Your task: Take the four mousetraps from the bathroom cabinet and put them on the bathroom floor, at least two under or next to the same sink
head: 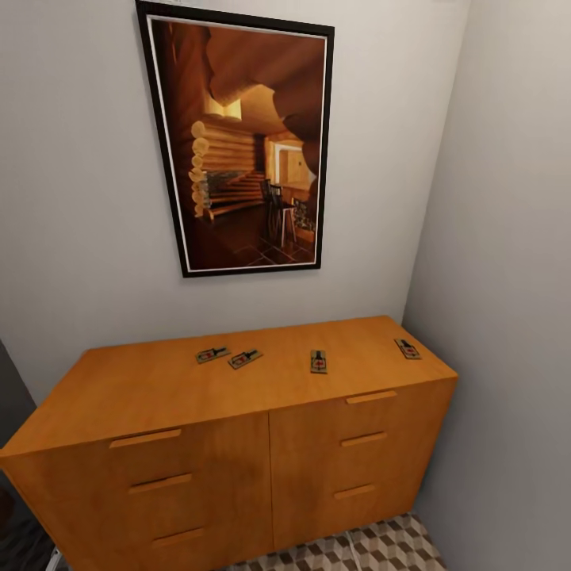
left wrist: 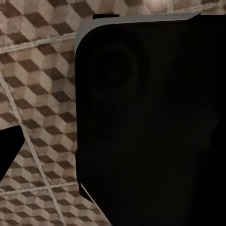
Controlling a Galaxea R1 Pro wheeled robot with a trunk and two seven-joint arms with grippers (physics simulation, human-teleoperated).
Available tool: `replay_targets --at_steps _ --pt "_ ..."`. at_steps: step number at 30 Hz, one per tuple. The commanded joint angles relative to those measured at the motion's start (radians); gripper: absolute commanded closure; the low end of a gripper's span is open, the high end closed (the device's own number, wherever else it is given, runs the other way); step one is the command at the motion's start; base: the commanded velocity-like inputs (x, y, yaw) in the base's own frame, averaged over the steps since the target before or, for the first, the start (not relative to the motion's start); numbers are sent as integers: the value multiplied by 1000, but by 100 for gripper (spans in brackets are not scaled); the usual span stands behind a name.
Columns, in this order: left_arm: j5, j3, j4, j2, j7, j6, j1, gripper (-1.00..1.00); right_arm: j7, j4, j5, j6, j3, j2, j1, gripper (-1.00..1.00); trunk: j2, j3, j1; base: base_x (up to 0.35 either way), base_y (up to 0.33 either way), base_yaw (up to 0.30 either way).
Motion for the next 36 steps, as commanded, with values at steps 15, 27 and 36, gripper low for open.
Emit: replay_targets --at_steps 15,27,36 --pt "1 2 0 0 1 -1 0 -100 0 0 0 -3 1 0 0 -100 56 24 -31 0 0 0" --pt "1 1 0 0 1 -3 0 -100 0 0 0 -3 1 1 0 -100 56 24 -31 0 0 0" --pt "1 1 0 0 1 -3 0 -100 0 0 0 -3 1 1 0 -100 56 24 -31 0 0 0"
